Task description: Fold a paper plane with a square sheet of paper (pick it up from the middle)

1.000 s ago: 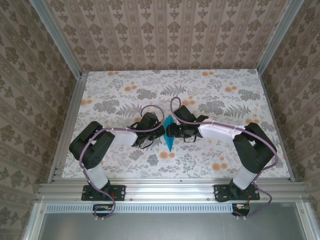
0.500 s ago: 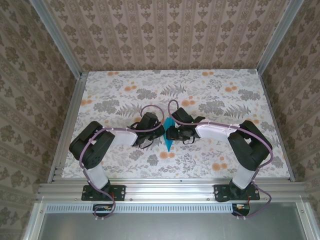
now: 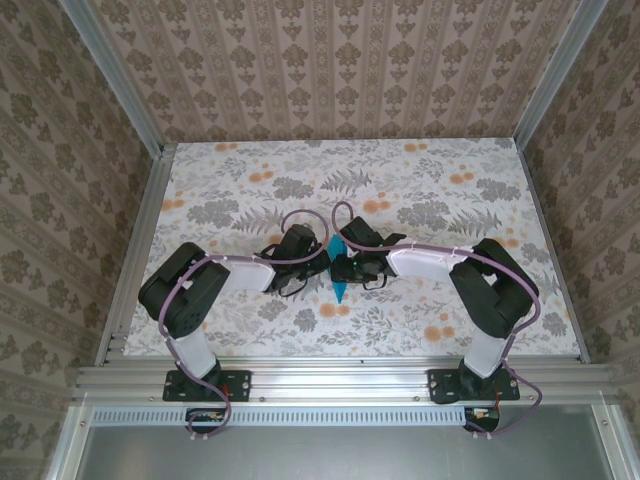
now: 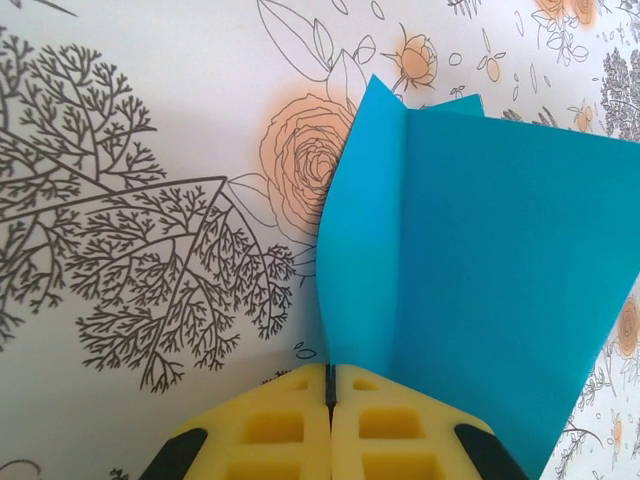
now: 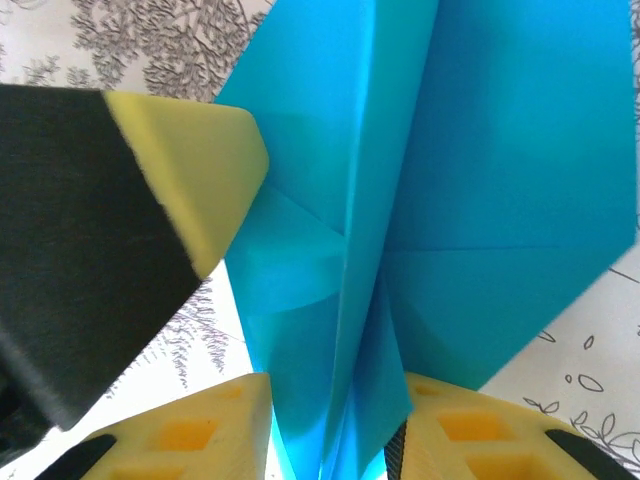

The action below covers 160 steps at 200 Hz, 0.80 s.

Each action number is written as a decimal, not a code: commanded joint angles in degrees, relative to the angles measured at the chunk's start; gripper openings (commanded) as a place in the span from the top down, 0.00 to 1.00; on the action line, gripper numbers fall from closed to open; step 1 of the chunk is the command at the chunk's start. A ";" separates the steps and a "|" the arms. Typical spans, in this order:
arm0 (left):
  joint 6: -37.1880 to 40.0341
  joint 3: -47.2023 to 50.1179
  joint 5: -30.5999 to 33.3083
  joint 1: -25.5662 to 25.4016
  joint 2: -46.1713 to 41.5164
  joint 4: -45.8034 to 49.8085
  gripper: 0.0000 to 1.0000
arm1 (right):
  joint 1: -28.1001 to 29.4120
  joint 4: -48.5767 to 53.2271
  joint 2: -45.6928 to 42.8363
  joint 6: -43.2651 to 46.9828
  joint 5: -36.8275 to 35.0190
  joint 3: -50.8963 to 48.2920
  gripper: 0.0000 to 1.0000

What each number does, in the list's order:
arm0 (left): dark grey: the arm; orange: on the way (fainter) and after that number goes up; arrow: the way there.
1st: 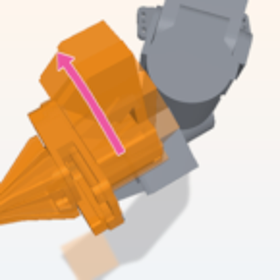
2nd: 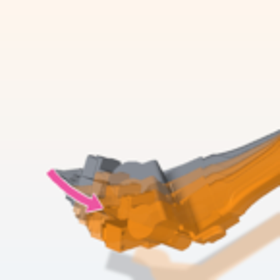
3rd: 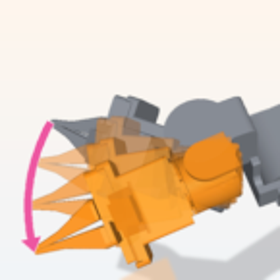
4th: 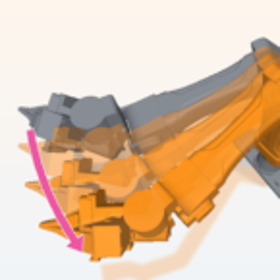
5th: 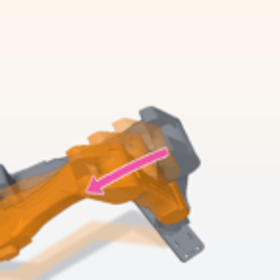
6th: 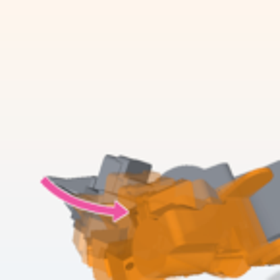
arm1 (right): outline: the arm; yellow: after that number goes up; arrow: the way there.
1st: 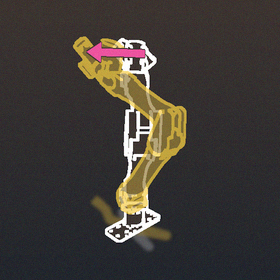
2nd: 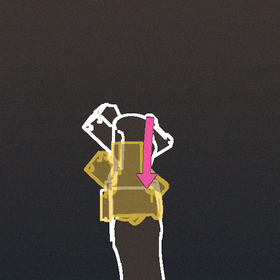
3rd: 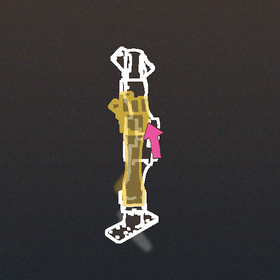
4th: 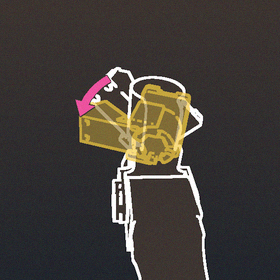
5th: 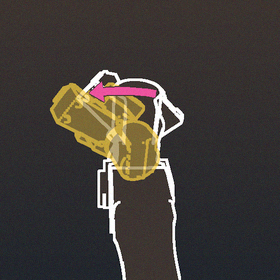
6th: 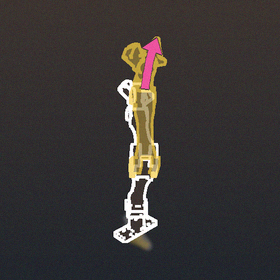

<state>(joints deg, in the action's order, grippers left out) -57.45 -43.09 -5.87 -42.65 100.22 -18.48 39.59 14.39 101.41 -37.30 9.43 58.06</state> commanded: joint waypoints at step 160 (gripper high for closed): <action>-0.73 0.82 -0.35 0.47 -1.43 -0.87 0.91 | 0.56 -6.27 -1.82 0.47 3.16 -3.30 0.44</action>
<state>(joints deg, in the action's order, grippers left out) -57.47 -43.07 -6.07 -42.28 100.20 -18.92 39.72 10.44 101.73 -37.26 10.98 56.12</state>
